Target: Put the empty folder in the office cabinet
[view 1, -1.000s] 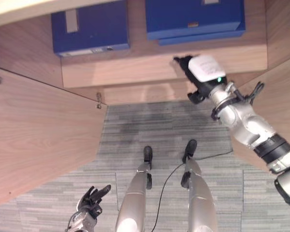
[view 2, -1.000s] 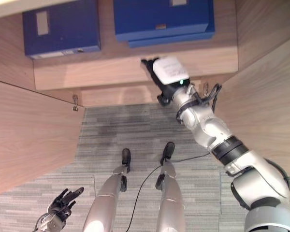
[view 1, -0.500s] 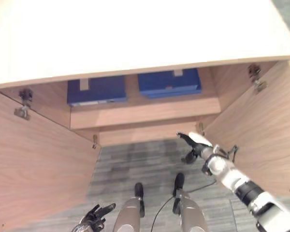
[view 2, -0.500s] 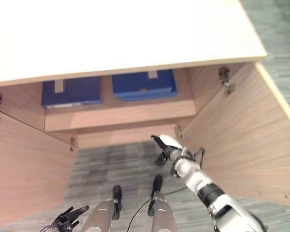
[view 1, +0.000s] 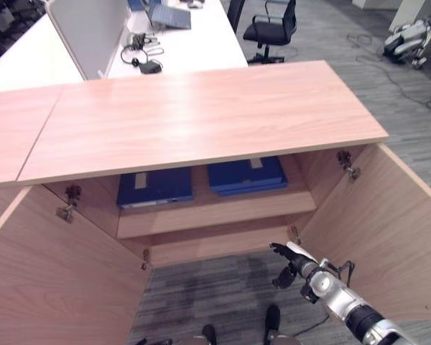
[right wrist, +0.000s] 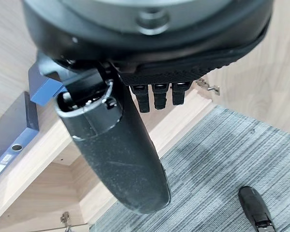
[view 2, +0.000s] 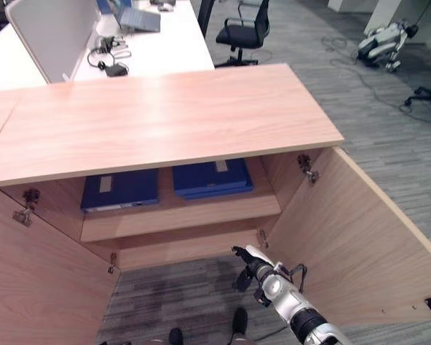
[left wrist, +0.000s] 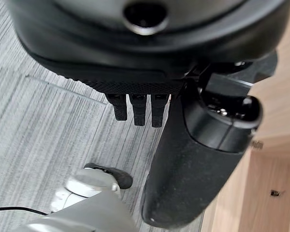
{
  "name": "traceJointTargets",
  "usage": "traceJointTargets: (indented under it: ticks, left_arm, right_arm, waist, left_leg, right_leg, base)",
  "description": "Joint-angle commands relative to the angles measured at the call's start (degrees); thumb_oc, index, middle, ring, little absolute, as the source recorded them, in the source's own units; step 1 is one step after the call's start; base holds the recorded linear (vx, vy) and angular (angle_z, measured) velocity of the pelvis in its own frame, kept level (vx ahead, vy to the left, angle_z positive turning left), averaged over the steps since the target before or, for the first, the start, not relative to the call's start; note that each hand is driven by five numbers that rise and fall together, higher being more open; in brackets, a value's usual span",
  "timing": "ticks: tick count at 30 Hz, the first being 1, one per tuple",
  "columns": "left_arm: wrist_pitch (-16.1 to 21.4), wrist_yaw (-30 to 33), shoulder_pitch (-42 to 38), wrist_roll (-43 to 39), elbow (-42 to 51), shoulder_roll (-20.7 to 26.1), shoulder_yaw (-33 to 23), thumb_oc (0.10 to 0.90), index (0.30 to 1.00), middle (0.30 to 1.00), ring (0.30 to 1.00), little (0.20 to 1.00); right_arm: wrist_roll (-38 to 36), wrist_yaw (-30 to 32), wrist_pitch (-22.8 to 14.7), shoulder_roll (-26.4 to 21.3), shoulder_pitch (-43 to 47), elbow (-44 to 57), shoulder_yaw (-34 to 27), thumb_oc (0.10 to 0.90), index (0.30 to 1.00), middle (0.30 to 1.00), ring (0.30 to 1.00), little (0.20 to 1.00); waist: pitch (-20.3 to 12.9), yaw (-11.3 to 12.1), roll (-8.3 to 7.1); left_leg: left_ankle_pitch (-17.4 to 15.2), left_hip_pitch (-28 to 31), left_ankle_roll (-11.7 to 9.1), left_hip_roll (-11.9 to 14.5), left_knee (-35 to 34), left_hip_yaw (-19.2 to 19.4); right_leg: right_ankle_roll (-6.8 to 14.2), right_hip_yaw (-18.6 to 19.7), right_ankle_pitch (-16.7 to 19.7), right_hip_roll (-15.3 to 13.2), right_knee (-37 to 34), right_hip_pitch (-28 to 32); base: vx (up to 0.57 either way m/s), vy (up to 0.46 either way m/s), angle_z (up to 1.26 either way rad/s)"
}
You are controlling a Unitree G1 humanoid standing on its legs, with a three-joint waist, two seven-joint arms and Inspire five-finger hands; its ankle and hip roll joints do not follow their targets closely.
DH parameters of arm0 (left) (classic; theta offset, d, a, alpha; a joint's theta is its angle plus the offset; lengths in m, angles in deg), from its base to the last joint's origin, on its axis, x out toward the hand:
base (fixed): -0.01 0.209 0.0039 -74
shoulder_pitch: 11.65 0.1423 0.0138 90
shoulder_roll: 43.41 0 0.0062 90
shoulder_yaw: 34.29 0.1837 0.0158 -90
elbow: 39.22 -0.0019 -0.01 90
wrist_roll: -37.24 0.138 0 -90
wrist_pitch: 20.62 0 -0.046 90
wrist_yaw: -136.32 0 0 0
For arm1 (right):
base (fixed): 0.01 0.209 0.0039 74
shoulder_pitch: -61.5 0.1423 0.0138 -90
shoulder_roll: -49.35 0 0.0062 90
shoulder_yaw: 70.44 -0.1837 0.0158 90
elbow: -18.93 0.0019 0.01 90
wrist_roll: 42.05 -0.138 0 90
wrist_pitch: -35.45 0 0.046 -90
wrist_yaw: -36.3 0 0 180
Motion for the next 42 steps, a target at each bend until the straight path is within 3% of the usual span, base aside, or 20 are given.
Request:
traceJointTargets:
  ticks: [1,5,9,11,14,20,22,25,37,42]
  left_arm:
    - [1.12,-0.27,-0.48,1.63,-0.56,1.08,1.33,0.8,0.9,0.9,0.9,0.9]
    - [2.85,0.39,-1.69,1.29,5.65,0.04,6.45,0.8,0.9,0.9,0.9,0.9]
    - [5.42,0.03,-2.93,-9.64,26.88,0.15,14.8,0.8,0.9,0.9,0.9,0.9]
    - [6.35,0.34,-6.17,-13.74,44.64,2.38,21.29,0.8,0.9,0.9,0.9,0.9]
    - [6.71,1.19,-10.58,-13.88,51.69,3.66,23.85,0.8,0.9,0.9,0.9,0.9]
    - [7.8,4.66,-21.31,-11.61,54.59,3.62,25.23,0.8,0.9,0.9,0.9,0.9]
    - [8.6,8.85,-30.08,-6.97,55.99,3.63,24.91,0.8,0.9,0.9,0.9,0.9]
    - [9.09,12.24,-35.58,-3.8,56.28,3.25,24.45,0.8,0.9,0.9,0.9,0.9]
    - [10.16,20.03,-46.21,1.21,56.92,2.31,21.04,0.8,0.9,0.9,0.9,0.9]
    - [10.36,22.16,-50.67,-1.77,55.39,1.92,19.45,0.8,0.9,0.9,0.9,0.9]
  right_arm:
    - [-2.42,0.66,-2.49,-0.02,3.7,1.63,-1.55,0.8,0.9,0.9,0.9,0.9]
    - [-3.51,1.9,-2.55,0.47,3.82,0.94,-1.66,0.8,0.9,0.9,0.9,0.9]
    - [-4.54,3.11,-2.28,0.28,3.26,2.36,-1.88,0.8,0.9,0.9,0.9,0.9]
    - [-4.78,4.11,-1.75,-0.35,4.05,3.96,-1.65,0.8,0.9,0.9,0.9,0.9]
    - [-5.05,5.07,-1.41,-1.01,5.86,5.77,-1.42,0.8,0.9,0.9,0.9,0.9]
    - [-5.68,7.17,-0.98,-1.6,10.02,7.14,-0.99,0.8,0.9,0.9,0.9,0.9]
    - [-6.17,8.99,-0.77,-1.76,12.77,5.91,-0.93,0.8,0.9,0.9,0.9,0.9]
    - [-6.28,10.31,-0.65,-1.85,14.85,4.74,-0.8,0.8,0.9,0.9,0.9,0.9]
    - [-6.21,12.14,-1.04,-1.31,15.17,3.91,-0.53,0.8,0.9,0.9,0.9,0.9]
    - [-6.2,12.34,-0.73,-1.83,15.32,3.74,-0.96,0.8,0.9,0.9,0.9,0.9]
  waist:
    - [0.44,1.34,-0.71]
    - [1.28,0.97,-0.5]
    - [4.57,-0.12,0.33]
    - [7.86,-1.56,0.93]
    - [9.95,-2.46,1.31]
    - [11.69,-3.52,1.27]
    - [12.62,-4.11,1.43]
    - [13.8,-4.48,1.29]
    - [15.63,-5.74,0.35]
    - [16.21,-6.14,0.31]
  left_leg:
    - [-7.84,0.61,0.21,-0.43,2.78,-1.92]
    - [-7.35,0.32,0.02,-0.35,2.4,-2.26]
    - [-7.36,-2.65,-0.29,0.4,4.12,-2.87]
    - [-7.21,-7.09,-0.3,0.65,6.4,-3.34]
    - [-6.82,-10.54,-0.4,0.97,7.65,-3.28]
    - [-5.61,-15.26,-0.69,1.3,8.13,-2.84]
    - [-4.07,-17.49,-1.27,1.54,6.66,-3.2]
    - [-3.05,-18.85,-1.75,1.83,5.71,-3.59]
    - [-1.9,-20.16,-2.74,2.48,3.86,-3.81]
    - [-2.29,-20.3,-2.7,2.09,4.2,-3.7]
  right_leg:
    - [4.0,-1.06,-6.81,-0.66,3.57,0.81]
    - [3.94,-1.18,-6.92,-0.58,3.96,0.44]
    - [3.5,-1.24,-7.2,-0.27,5.08,-1.64]
    - [3.04,-0.63,-7.18,-0.22,7.34,-5.78]
    - [2.67,-0.18,-7.21,-0.2,9.36,-9.95]
    - [2.36,0.57,-7.38,-0.08,10.82,-15.31]
    - [2.23,0.47,-7.44,0.18,10.76,-17.89]
    - [2.12,0.33,-7.48,0.52,10.91,-19.65]
    - [2.26,0.1,-7.09,1.03,10.5,-21.66]
    - [2.29,0.41,-6.76,0.88,10.37,-21.71]
  base:
    - [0.08,-0.03,0.03]
    - [0.03,-0.032,0.02]
    - [-0.05,-0.065,0.21]
    - [-0.18,-0.064,0.05]
    - [-0.12,-0.029,0.05]
    - [-0.05,-0.033,-0.09]
    - [0.01,-0.093,-0.07]
    - [0.0,-0.09,-0.03]
    - [0.0,-0.033,-0.01]
    - [0.0,0.0,0.0]
